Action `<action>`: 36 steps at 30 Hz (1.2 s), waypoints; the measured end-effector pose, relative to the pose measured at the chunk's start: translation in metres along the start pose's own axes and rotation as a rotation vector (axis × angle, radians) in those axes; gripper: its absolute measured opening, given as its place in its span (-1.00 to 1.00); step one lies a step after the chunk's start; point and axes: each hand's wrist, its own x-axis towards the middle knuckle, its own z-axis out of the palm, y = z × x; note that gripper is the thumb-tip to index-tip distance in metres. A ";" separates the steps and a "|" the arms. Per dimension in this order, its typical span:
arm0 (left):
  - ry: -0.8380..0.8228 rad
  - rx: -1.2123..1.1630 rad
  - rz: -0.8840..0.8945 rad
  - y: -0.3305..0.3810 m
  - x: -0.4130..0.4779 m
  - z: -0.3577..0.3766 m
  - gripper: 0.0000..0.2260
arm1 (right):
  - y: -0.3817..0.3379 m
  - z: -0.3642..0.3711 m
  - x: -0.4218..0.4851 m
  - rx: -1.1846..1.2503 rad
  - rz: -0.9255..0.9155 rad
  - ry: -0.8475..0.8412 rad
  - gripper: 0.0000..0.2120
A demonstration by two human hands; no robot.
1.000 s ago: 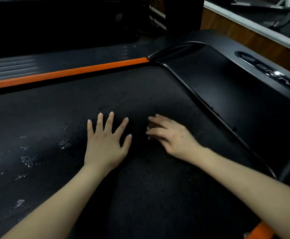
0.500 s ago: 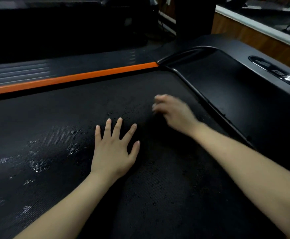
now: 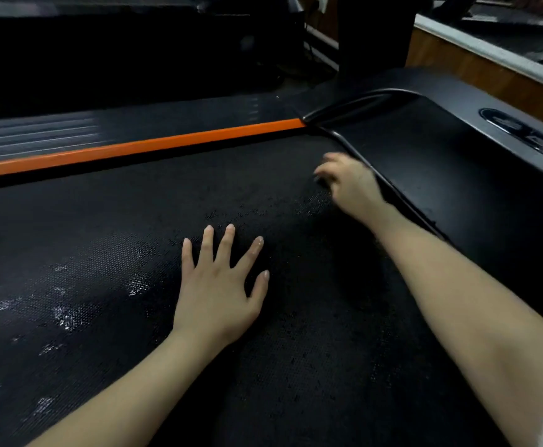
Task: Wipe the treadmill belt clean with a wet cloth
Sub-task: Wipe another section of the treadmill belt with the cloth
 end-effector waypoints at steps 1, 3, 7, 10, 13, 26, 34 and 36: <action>0.006 -0.004 -0.003 0.000 0.000 0.000 -0.43 | 0.011 0.000 0.011 -0.005 0.128 0.051 -0.71; 0.002 -0.006 -0.006 0.001 0.000 -0.001 -0.42 | -0.006 0.013 0.026 0.041 0.161 0.088 -0.73; -0.008 -0.005 -0.005 0.001 0.001 -0.002 -0.42 | -0.093 0.042 0.019 0.155 -0.228 -0.042 -0.74; -0.012 -0.010 0.003 0.000 0.001 -0.003 -0.43 | -0.072 0.036 0.026 0.113 -0.320 -0.134 -0.71; -0.009 -0.003 0.008 -0.001 0.000 -0.001 -0.45 | -0.011 0.032 0.050 0.011 -0.025 0.005 -0.71; 0.005 0.010 0.007 -0.002 0.000 -0.001 -0.47 | -0.024 0.047 0.091 -0.007 -0.108 -0.055 -0.76; 0.041 0.055 0.013 0.000 0.002 0.005 -0.52 | -0.010 0.047 0.095 -0.018 -0.003 -0.009 -0.78; 0.037 0.047 0.015 -0.002 0.001 0.004 -0.51 | -0.002 0.038 0.088 -0.043 -0.117 -0.073 -0.77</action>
